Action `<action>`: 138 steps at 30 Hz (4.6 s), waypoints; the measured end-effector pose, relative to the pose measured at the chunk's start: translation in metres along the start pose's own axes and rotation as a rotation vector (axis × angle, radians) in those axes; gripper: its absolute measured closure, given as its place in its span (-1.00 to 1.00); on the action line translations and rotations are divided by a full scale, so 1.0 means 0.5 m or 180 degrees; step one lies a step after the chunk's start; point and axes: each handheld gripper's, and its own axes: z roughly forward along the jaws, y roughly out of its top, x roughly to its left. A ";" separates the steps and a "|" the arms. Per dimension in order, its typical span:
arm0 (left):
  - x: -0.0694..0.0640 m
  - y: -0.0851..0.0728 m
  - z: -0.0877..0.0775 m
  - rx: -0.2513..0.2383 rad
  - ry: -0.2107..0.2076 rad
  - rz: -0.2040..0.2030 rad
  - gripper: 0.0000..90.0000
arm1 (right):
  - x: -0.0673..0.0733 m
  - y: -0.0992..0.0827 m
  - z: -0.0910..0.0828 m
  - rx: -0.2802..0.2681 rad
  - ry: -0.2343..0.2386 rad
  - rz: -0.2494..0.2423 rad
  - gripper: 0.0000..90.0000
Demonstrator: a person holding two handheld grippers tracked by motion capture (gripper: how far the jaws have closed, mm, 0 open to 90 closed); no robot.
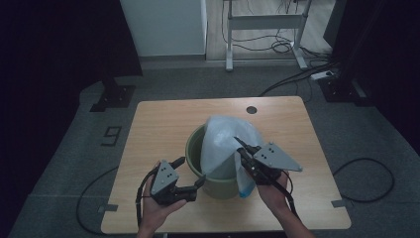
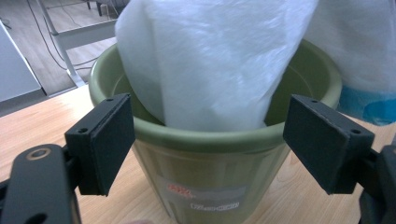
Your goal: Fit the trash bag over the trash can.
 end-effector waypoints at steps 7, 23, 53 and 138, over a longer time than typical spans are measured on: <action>-0.009 0.007 0.017 -0.0079 0.0202 -0.0120 -0.64 | 0.018 0.006 0.011 -0.0017 0.0122 0.0123 0.98; -0.035 0.019 0.051 -0.0165 0.0335 -0.0047 -0.33 | 0.047 0.030 0.026 -0.0054 0.0233 0.0073 0.97; 0.003 0.017 0.053 -0.0244 0.0434 -0.0436 1.00 | 0.098 -0.195 -0.142 0.0144 -0.0401 0.0461 -0.57; -0.028 0.052 0.029 -0.0277 0.0101 -0.0080 -0.45 | -0.008 -0.001 -0.065 -0.0493 -0.0614 0.0198 0.96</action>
